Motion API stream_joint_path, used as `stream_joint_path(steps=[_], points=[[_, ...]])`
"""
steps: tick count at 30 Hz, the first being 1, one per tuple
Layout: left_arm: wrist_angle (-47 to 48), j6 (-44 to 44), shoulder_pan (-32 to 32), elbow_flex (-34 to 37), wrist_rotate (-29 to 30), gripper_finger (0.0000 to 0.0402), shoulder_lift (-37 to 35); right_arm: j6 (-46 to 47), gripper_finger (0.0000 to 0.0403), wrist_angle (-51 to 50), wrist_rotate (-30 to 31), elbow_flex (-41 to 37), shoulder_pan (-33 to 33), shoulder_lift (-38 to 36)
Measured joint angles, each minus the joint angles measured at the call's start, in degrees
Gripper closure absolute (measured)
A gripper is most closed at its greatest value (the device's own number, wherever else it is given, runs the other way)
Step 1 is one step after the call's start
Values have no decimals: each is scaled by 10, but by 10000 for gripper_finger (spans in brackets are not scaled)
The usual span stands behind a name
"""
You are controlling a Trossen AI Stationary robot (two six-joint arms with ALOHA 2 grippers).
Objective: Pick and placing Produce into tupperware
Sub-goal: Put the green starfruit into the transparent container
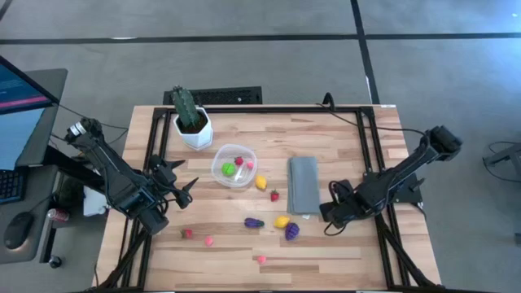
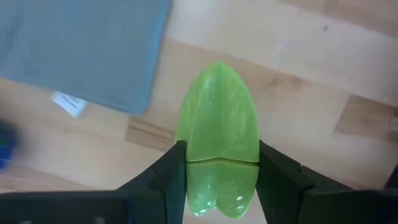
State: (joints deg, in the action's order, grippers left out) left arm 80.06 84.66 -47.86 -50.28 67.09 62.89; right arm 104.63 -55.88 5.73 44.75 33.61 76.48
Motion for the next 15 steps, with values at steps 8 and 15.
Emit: stream_joint_path(steps=[8, 15], points=[[0, 0, 0, 0, 0, 58, 0, 23, 224, 9, 110, 1, 0, -85], [0, 0, 0, 0, 2, 58, 0, -16, 218, 57, 236, 1, 0, -155]])
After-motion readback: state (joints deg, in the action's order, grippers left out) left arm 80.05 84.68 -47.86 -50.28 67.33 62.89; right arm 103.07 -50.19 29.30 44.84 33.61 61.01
